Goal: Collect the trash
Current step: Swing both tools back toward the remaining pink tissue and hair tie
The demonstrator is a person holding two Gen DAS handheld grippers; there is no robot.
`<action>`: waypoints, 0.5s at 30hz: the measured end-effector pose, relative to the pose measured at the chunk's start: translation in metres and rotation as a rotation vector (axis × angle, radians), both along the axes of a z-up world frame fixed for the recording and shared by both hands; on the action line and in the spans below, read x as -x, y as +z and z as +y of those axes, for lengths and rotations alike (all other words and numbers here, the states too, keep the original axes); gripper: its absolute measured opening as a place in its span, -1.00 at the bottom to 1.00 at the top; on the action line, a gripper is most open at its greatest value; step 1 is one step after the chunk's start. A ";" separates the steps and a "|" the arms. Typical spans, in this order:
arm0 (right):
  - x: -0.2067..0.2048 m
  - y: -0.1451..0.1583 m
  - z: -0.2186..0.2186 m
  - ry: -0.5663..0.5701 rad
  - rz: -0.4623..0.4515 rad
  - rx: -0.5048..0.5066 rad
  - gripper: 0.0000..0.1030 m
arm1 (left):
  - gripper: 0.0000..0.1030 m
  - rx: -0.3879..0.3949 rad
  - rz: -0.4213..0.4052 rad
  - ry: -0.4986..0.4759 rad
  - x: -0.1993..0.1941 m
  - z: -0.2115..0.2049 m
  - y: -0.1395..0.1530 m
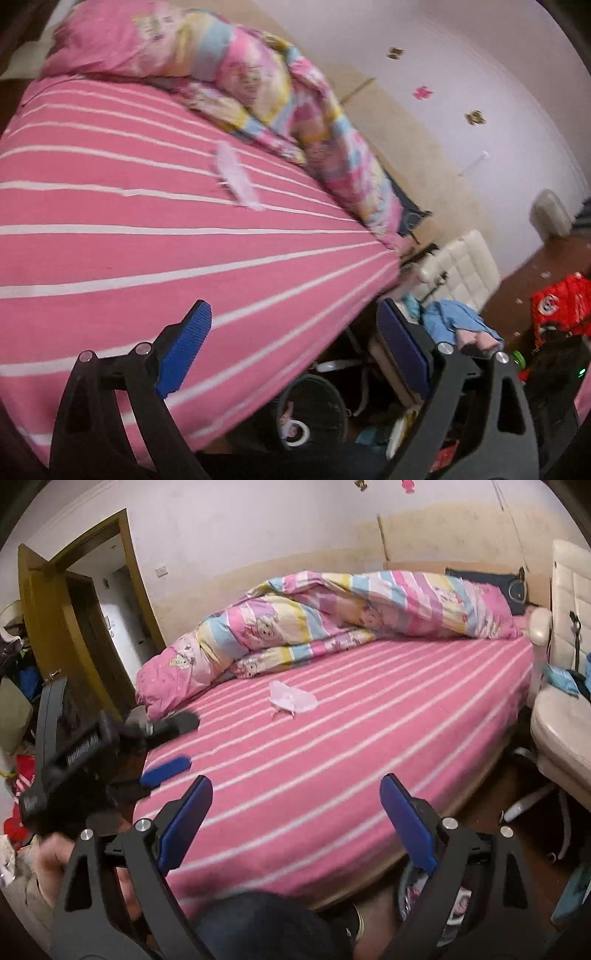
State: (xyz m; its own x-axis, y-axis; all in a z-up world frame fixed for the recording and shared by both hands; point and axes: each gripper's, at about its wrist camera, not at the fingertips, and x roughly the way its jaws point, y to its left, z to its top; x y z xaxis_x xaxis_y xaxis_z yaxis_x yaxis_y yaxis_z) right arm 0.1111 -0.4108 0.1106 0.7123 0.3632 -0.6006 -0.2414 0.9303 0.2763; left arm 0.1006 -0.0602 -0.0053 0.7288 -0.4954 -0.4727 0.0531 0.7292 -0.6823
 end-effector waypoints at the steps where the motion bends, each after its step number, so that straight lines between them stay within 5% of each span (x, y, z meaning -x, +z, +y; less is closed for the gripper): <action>1: -0.004 -0.002 0.004 -0.006 -0.002 -0.003 0.77 | 0.72 0.000 0.006 0.004 -0.002 0.004 -0.005; 11: -0.046 -0.054 0.055 0.023 0.010 0.086 0.78 | 0.72 -0.068 0.118 -0.014 -0.075 0.024 -0.059; 15: -0.098 -0.079 0.069 -0.035 0.108 0.064 0.78 | 0.71 -0.095 0.123 -0.011 -0.111 0.021 -0.070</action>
State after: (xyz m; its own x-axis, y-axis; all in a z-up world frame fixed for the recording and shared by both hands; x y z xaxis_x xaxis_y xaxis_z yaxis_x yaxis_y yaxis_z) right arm 0.2089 -0.3413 0.0319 0.6538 0.2980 -0.6955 -0.1808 0.9541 0.2388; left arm 0.2114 -0.0395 -0.0752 0.6572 -0.4515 -0.6035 -0.0189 0.7906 -0.6121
